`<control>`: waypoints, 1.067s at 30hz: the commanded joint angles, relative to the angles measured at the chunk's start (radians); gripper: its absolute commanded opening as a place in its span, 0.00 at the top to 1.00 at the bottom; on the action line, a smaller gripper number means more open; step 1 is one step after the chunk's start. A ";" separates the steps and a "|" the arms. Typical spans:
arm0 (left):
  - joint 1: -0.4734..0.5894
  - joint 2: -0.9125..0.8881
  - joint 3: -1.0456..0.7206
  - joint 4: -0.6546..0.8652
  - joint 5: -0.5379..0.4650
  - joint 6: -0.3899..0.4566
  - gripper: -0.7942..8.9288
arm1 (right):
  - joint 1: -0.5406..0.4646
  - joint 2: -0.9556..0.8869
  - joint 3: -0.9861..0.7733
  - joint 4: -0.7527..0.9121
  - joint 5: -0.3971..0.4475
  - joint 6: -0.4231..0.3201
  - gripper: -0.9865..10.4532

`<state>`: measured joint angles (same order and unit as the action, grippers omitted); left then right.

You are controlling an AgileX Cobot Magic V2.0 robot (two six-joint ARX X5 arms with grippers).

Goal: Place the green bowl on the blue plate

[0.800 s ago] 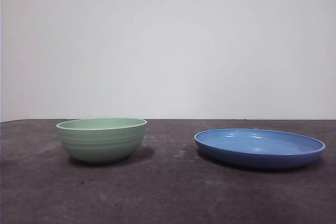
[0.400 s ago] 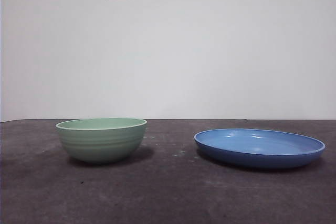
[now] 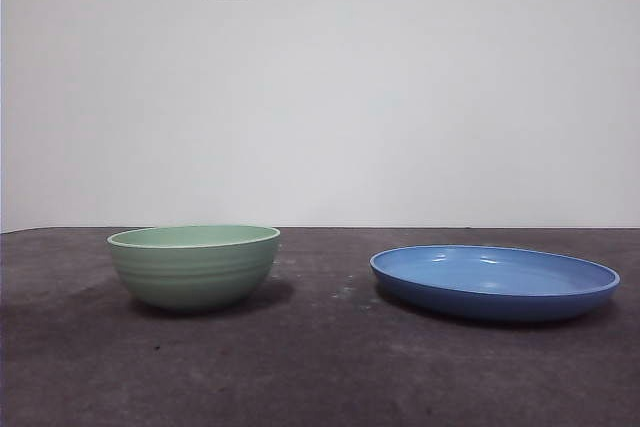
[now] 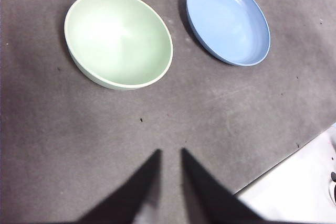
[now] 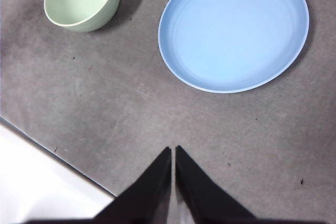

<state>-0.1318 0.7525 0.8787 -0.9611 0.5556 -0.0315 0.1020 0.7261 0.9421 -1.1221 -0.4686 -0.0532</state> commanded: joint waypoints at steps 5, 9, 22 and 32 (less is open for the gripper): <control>-0.002 0.006 0.019 0.011 0.006 0.019 0.44 | 0.002 0.004 0.021 0.007 -0.003 0.002 0.60; -0.002 0.006 0.019 0.013 0.005 0.015 0.44 | 0.002 0.004 0.021 0.007 -0.003 0.002 0.60; -0.051 0.177 0.137 0.102 -0.137 -0.040 0.44 | 0.002 0.004 0.021 0.020 -0.003 0.016 0.60; -0.136 0.518 0.344 0.110 -0.280 -0.034 0.44 | 0.002 0.004 0.021 0.021 -0.003 0.016 0.60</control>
<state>-0.2626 1.2423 1.1988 -0.8566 0.2844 -0.0689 0.1020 0.7261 0.9424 -1.1107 -0.4686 -0.0448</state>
